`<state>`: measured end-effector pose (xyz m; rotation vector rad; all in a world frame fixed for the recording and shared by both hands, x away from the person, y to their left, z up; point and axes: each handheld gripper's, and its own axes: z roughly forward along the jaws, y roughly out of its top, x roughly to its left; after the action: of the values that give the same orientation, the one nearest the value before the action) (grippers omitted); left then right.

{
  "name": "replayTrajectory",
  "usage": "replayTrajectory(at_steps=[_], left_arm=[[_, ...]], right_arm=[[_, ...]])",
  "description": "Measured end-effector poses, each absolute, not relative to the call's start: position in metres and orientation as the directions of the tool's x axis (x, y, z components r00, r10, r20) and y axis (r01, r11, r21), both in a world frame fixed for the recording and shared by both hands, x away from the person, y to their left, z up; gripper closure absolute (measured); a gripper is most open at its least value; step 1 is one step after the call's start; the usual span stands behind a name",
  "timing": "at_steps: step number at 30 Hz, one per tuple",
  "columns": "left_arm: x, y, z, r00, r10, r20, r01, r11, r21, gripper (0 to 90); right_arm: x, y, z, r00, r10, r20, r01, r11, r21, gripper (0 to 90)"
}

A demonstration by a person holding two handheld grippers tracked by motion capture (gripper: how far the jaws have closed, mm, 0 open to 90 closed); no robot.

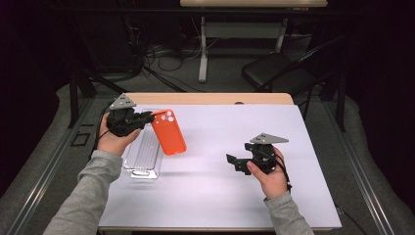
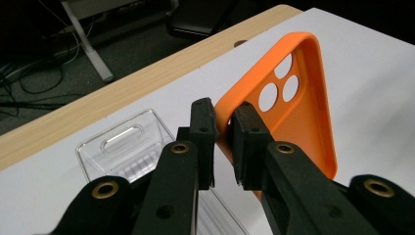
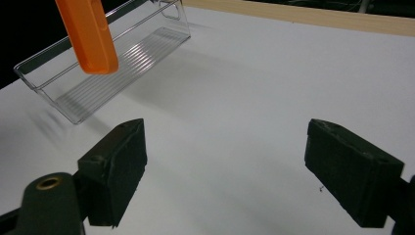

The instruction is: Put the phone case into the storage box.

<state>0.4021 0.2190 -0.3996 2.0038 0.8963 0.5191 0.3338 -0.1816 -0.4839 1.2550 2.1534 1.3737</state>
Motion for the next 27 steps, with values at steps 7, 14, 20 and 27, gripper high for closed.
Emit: replayTrajectory(at_steps=[7,14,20,27], left_arm=[[0.412,0.217,-0.394,0.665,0.743,0.074,0.37,-0.413,0.832,81.1],[0.421,0.217,-0.388,0.669,0.733,0.124,0.35,-0.458,0.817,81.1],[0.428,0.219,-0.383,0.654,0.736,0.176,0.334,-0.49,0.805,81.1],[0.434,0.222,-0.378,0.639,0.738,0.217,0.306,-0.503,0.808,81.1]], right_arm=[[0.334,-0.183,-0.484,-0.572,0.795,0.202,0.518,0.159,0.84,15.8],[0.335,-0.183,-0.485,-0.572,0.795,0.2,0.517,0.161,0.84,15.8],[0.335,-0.184,-0.486,-0.57,0.797,0.2,0.52,0.161,0.839,15.8],[0.335,-0.184,-0.486,-0.57,0.798,0.196,0.519,0.164,0.839,15.8]])
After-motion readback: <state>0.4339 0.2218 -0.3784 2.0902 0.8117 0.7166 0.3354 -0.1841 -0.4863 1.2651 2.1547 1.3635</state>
